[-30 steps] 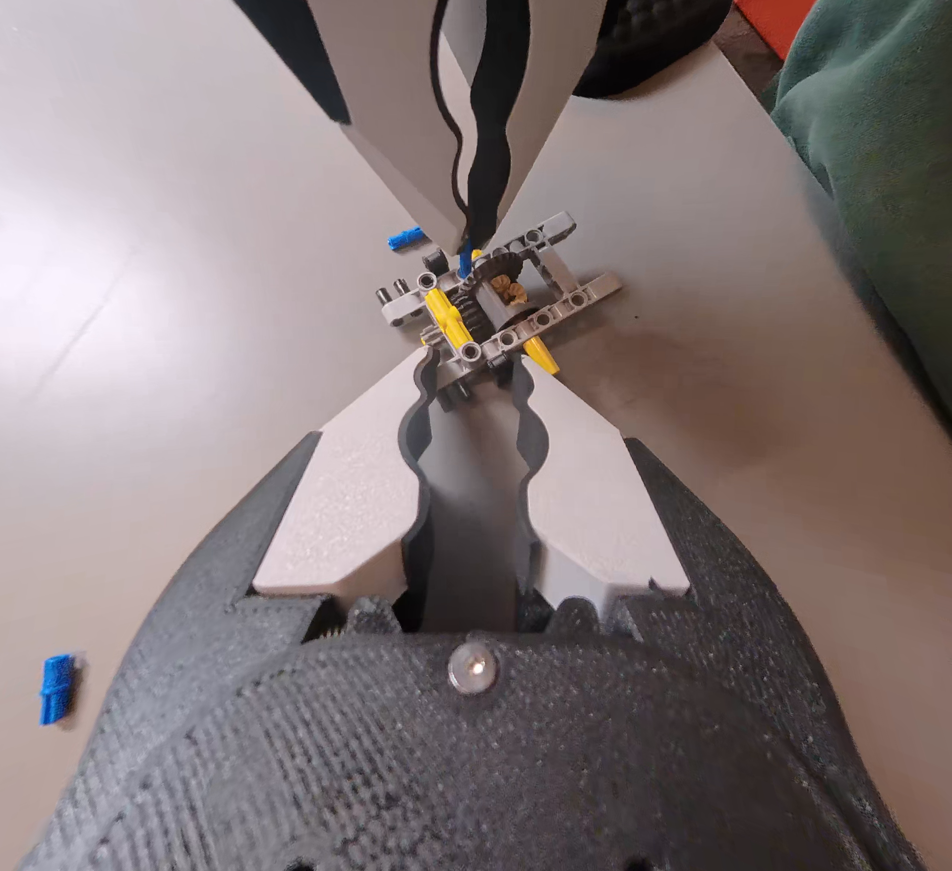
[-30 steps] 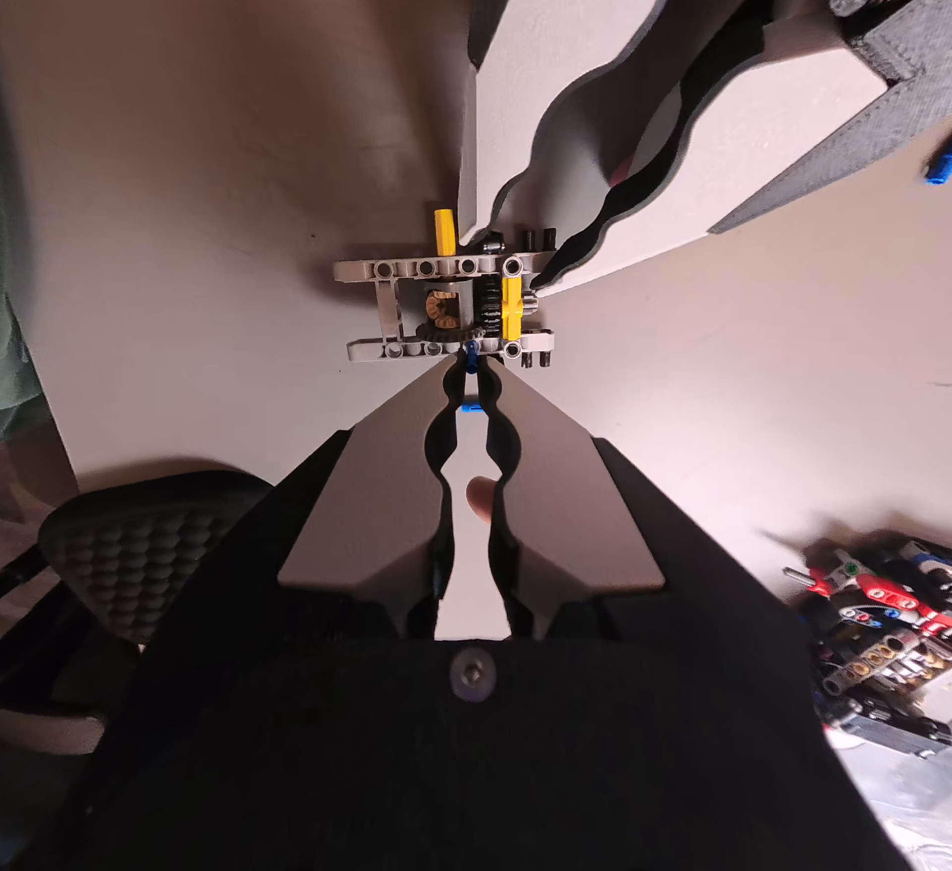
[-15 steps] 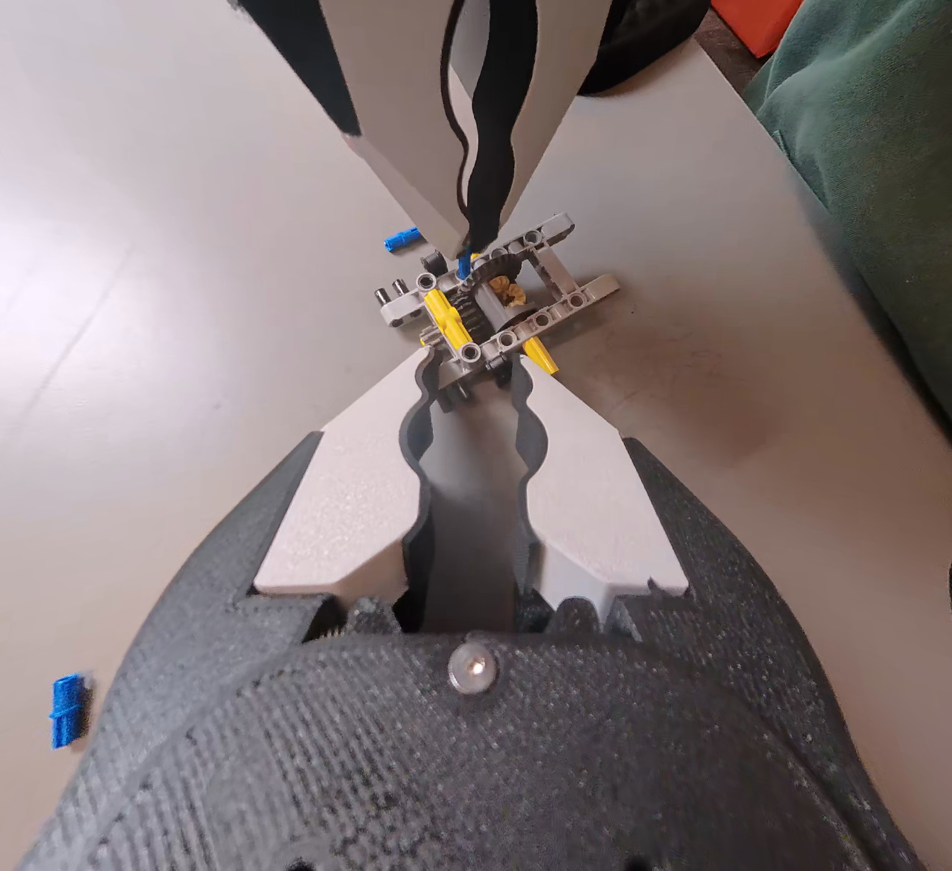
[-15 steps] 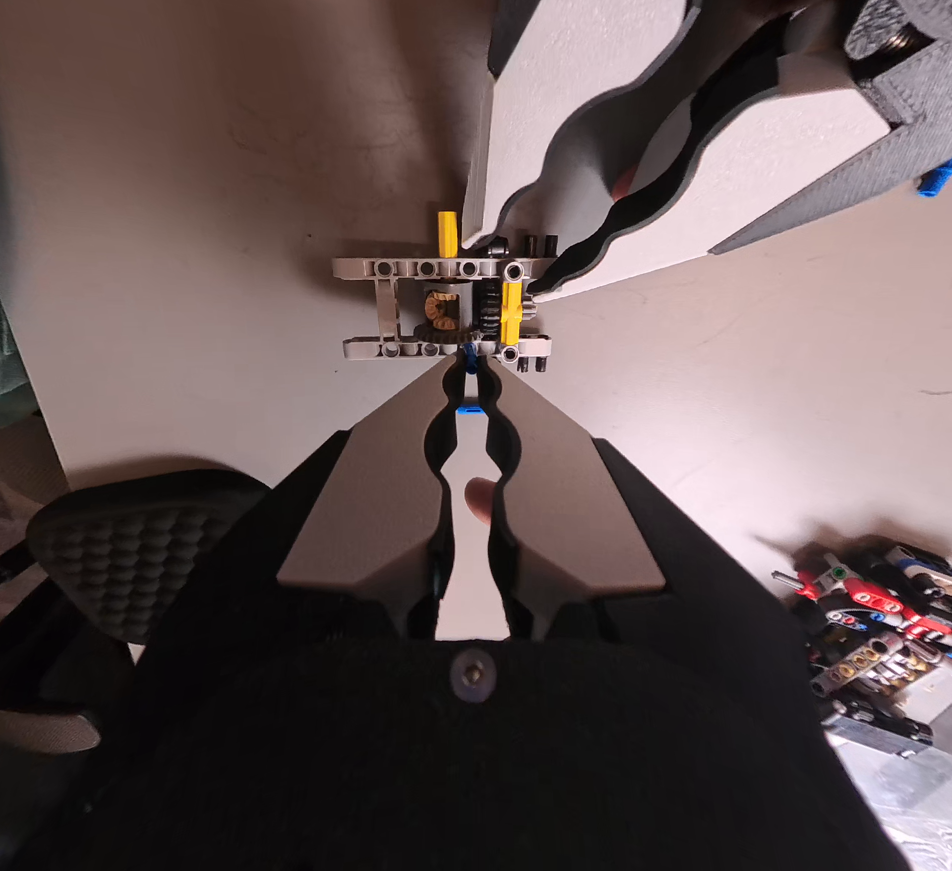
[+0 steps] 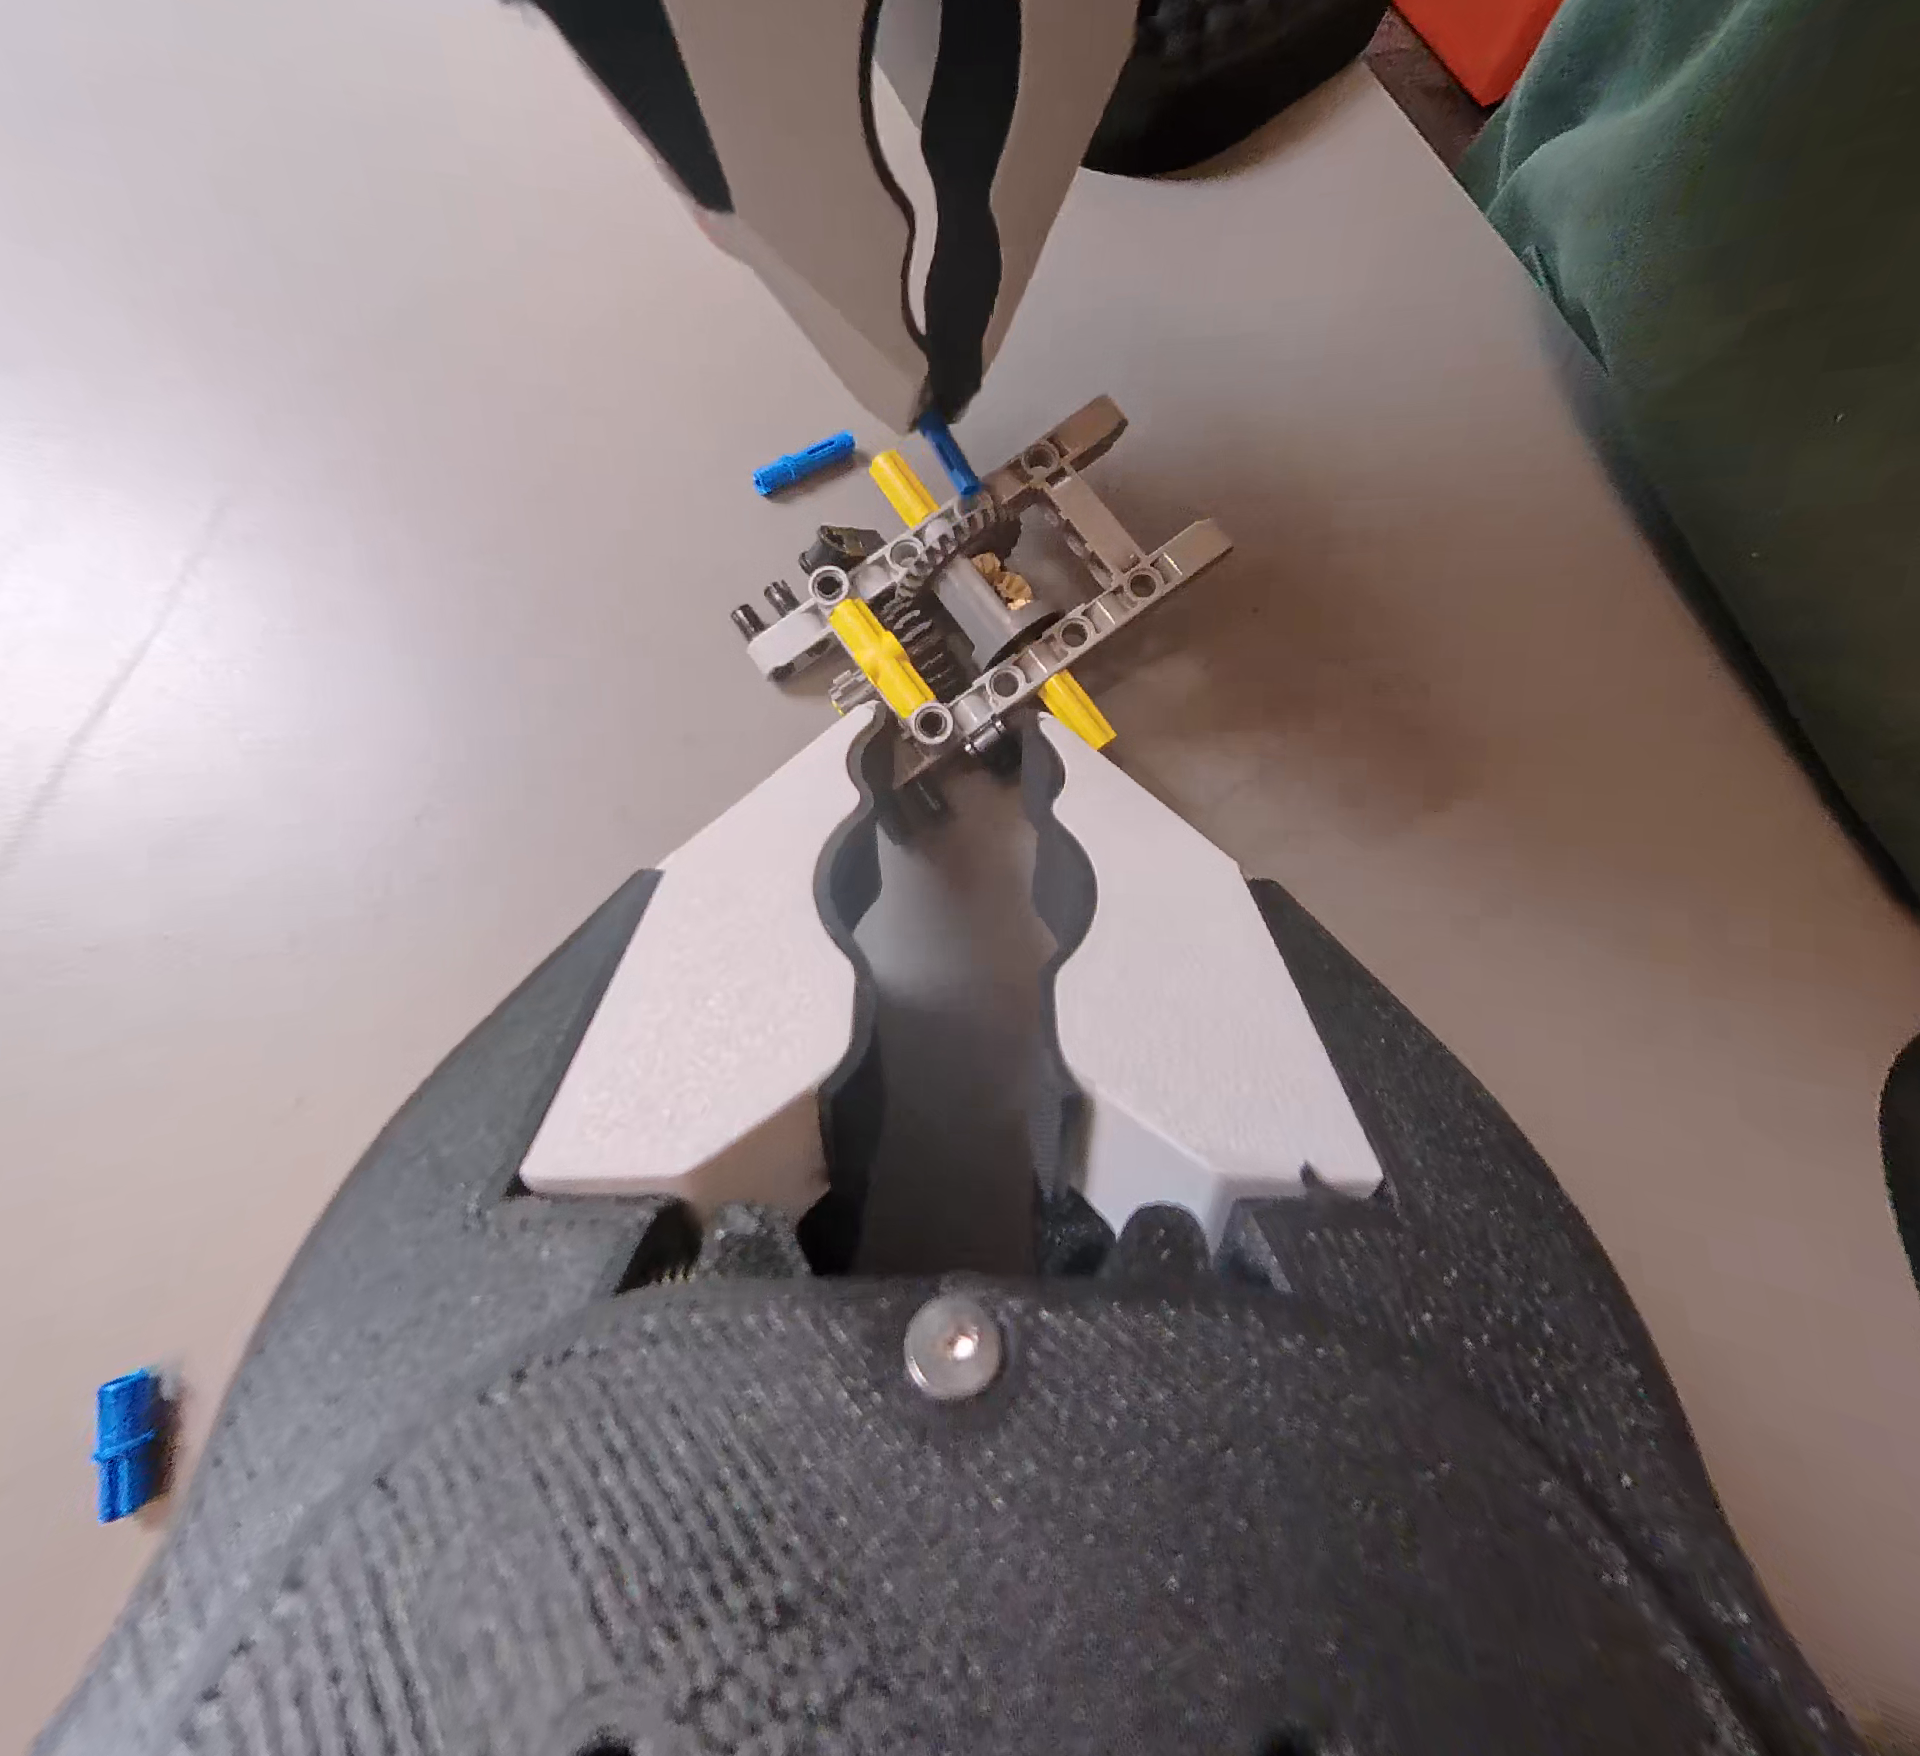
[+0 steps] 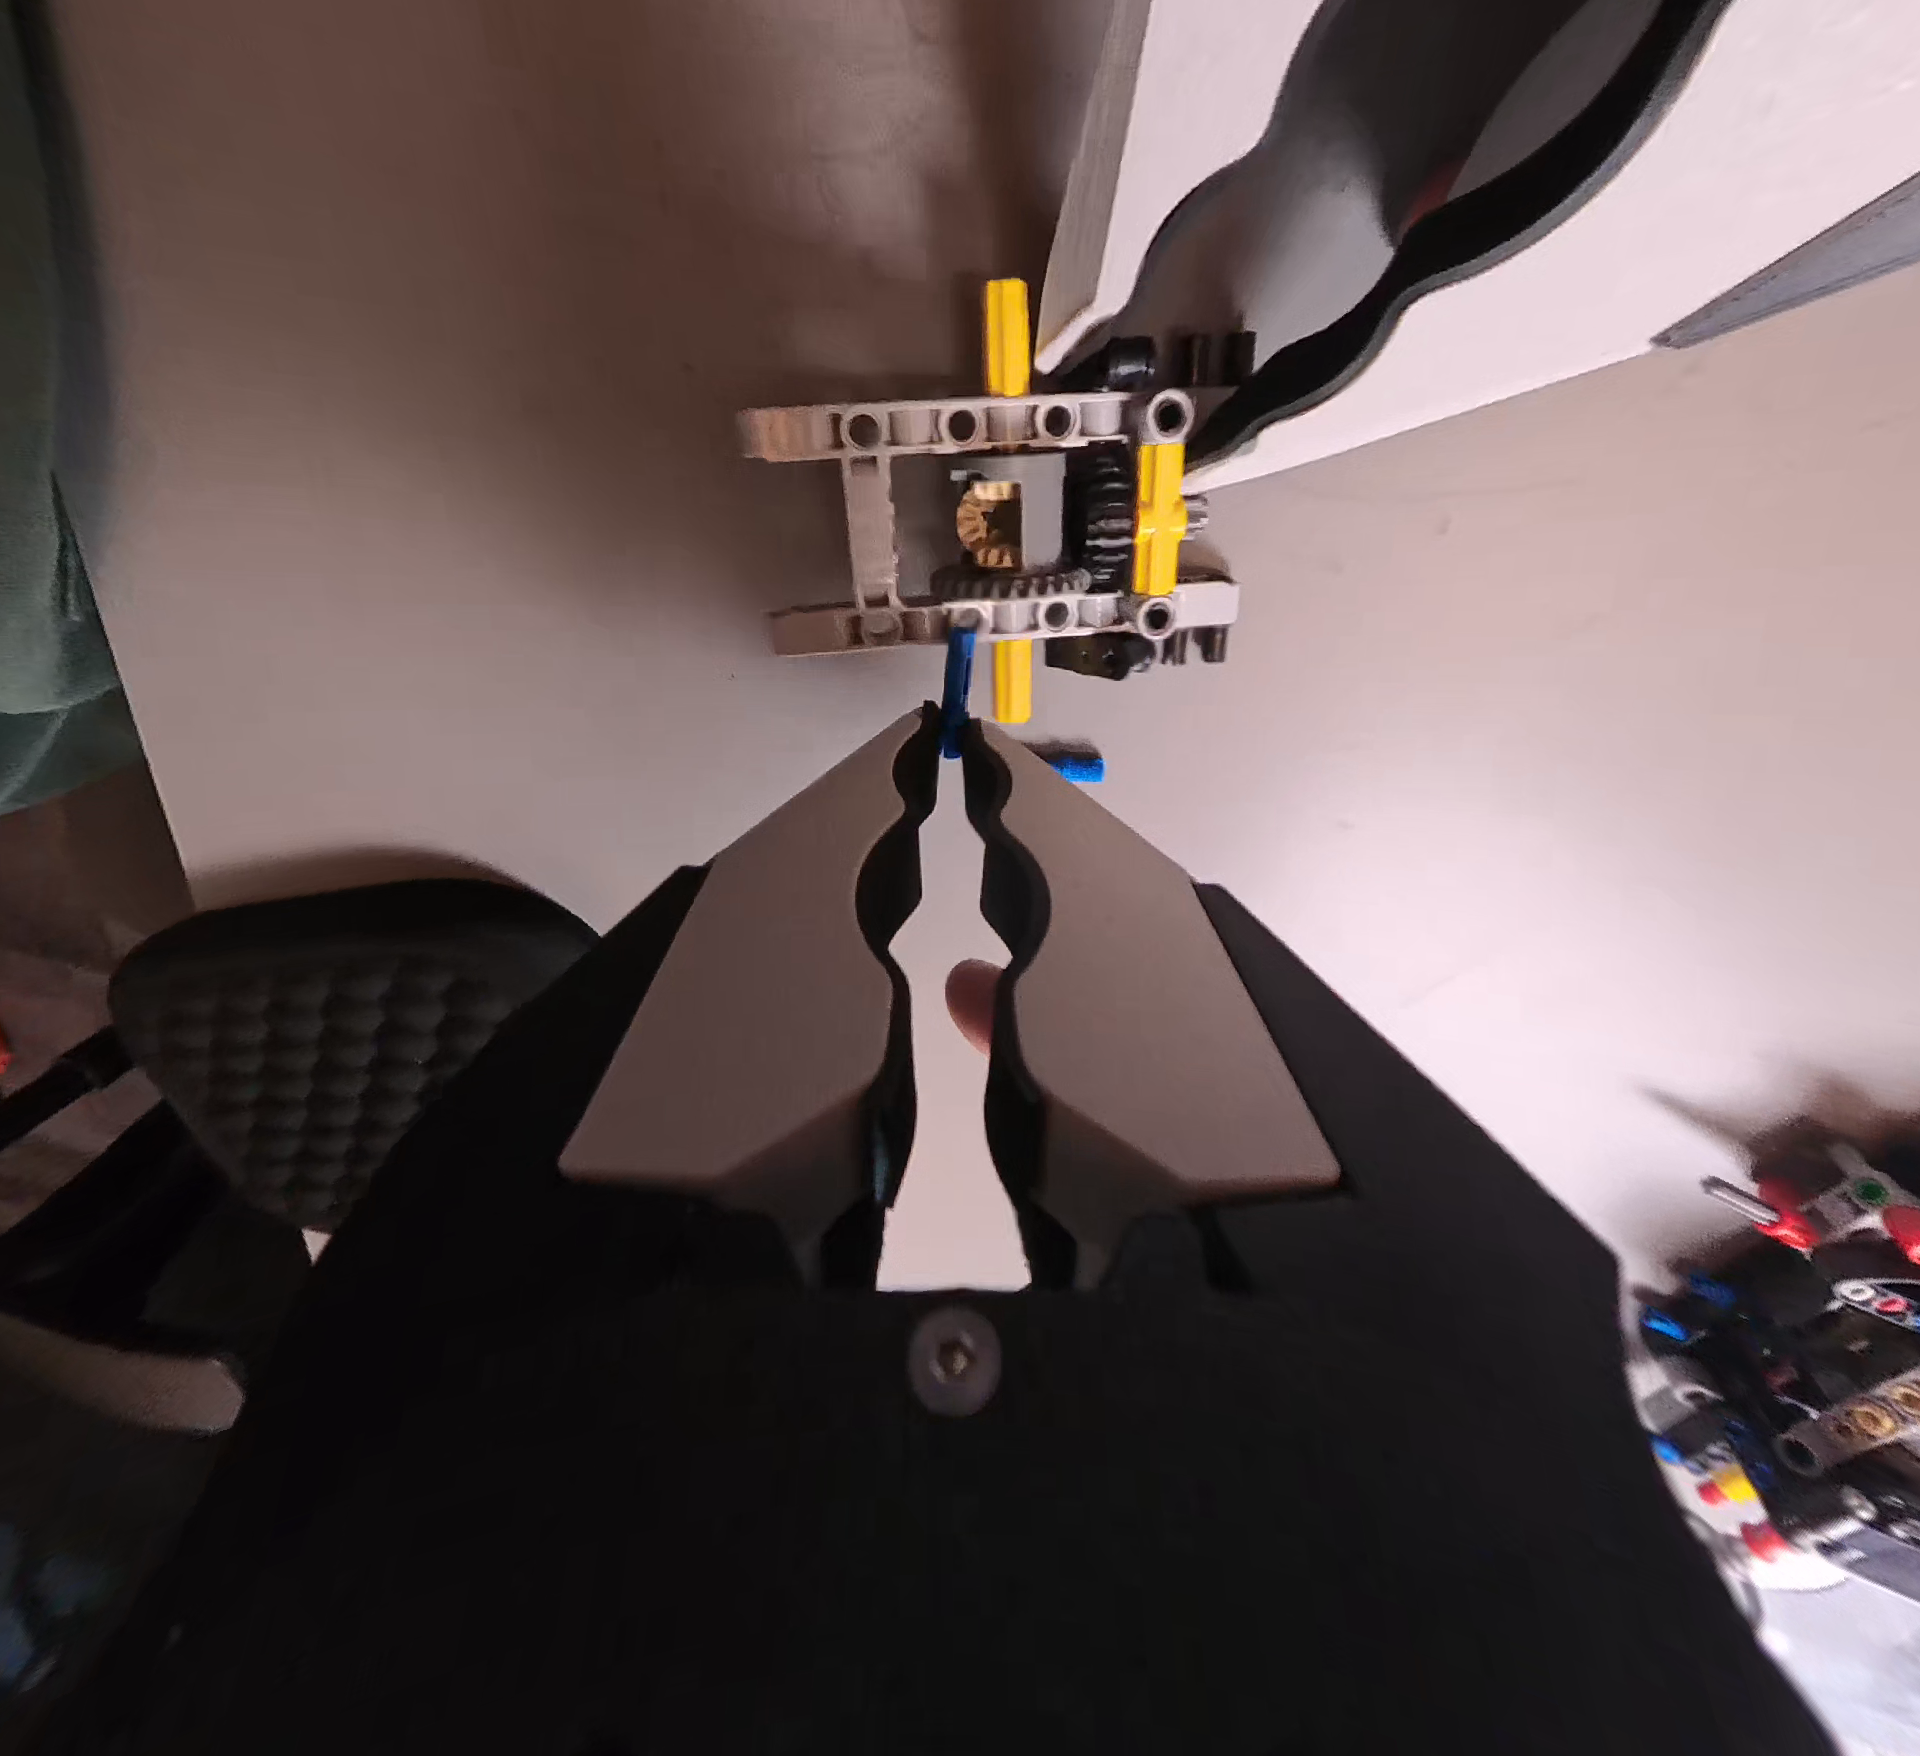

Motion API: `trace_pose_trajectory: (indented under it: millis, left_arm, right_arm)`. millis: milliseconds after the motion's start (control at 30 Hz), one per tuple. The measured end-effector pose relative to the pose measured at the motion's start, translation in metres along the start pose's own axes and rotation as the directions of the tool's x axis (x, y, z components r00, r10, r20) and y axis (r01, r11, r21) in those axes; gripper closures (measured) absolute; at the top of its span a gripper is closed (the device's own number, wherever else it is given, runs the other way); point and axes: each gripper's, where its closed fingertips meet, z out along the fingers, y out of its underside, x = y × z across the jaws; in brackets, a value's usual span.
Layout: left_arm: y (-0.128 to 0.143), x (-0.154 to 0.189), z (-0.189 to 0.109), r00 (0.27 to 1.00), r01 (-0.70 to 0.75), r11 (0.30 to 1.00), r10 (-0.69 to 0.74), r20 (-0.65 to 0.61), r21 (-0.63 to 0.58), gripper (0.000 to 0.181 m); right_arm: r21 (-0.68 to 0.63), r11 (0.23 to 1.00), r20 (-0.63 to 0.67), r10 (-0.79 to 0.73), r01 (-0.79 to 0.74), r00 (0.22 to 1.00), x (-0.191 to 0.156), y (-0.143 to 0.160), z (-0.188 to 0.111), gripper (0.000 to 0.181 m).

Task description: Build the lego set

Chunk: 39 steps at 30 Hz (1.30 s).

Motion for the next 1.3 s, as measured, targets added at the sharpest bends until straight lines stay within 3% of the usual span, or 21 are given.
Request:
trace_pose_trajectory:
  millis: [100,200,300,400,567,833,900,1000,1133,1233,1300]
  left_arm:
    - [-0.003,-0.004,-0.003,0.999,0.015,1.000,-0.016,0.031,0.025,0.156]
    - [-0.020,0.000,-0.017,0.998,0.059,0.988,-0.062,0.019,0.140,0.148]
    - [-0.049,0.002,-0.034,0.985,0.157,0.938,-0.173,0.024,0.308,0.155]
    - [-0.060,0.008,-0.033,0.976,0.193,0.915,-0.217,0.029,0.354,0.156]
    - [-0.076,0.020,-0.030,0.971,0.222,0.889,-0.238,-0.009,0.402,0.171]
    - [-0.082,0.023,-0.031,0.972,0.194,0.873,-0.232,0.032,0.447,0.177]
    - [-0.088,0.027,-0.038,0.980,0.167,0.844,-0.200,0.009,0.510,0.178]
    - [-0.103,0.038,-0.054,0.986,0.162,0.749,-0.148,-0.077,0.643,0.179]
    - [-0.117,0.049,-0.066,0.982,0.186,0.650,-0.097,-0.162,0.737,0.180]
    - [-0.123,0.053,-0.070,0.978,0.204,0.611,-0.085,-0.193,0.765,0.180]
    - [-0.126,0.055,-0.070,0.976,0.208,0.601,-0.080,-0.200,0.772,0.180]
  right_arm:
    - [0.072,0.997,-0.035,0.024,-0.021,0.999,0.001,-0.002,-0.004,0.178]
    - [0.187,0.982,-0.125,0.058,-0.034,0.990,0.006,-0.006,-0.014,0.178]
    - [0.369,0.929,-0.273,0.124,-0.015,0.954,0.014,-0.022,-0.035,0.179]
    - [0.479,0.878,-0.371,0.175,0.026,0.912,0.012,-0.032,-0.049,0.179]
    - [0.518,0.852,-0.446,0.193,0.076,0.874,0.005,-0.037,-0.054,0.178]
    - [0.559,0.816,-0.539,0.223,0.146,0.812,-0.002,-0.039,-0.065,0.179]
    - [0.630,0.756,-0.540,0.262,0.178,0.800,-0.005,-0.044,-0.074,0.178]
    - [0.794,0.561,-0.487,0.354,0.236,0.798,-0.015,-0.054,-0.097,0.177]
    - [0.907,0.328,-0.394,0.433,0.265,0.811,-0.027,-0.063,-0.116,0.173]
    - [0.931,0.227,-0.362,0.473,0.286,0.804,-0.030,-0.065,-0.125,0.174]
    - [0.931,0.205,-0.364,0.491,0.301,0.792,-0.031,-0.066,-0.127,0.175]
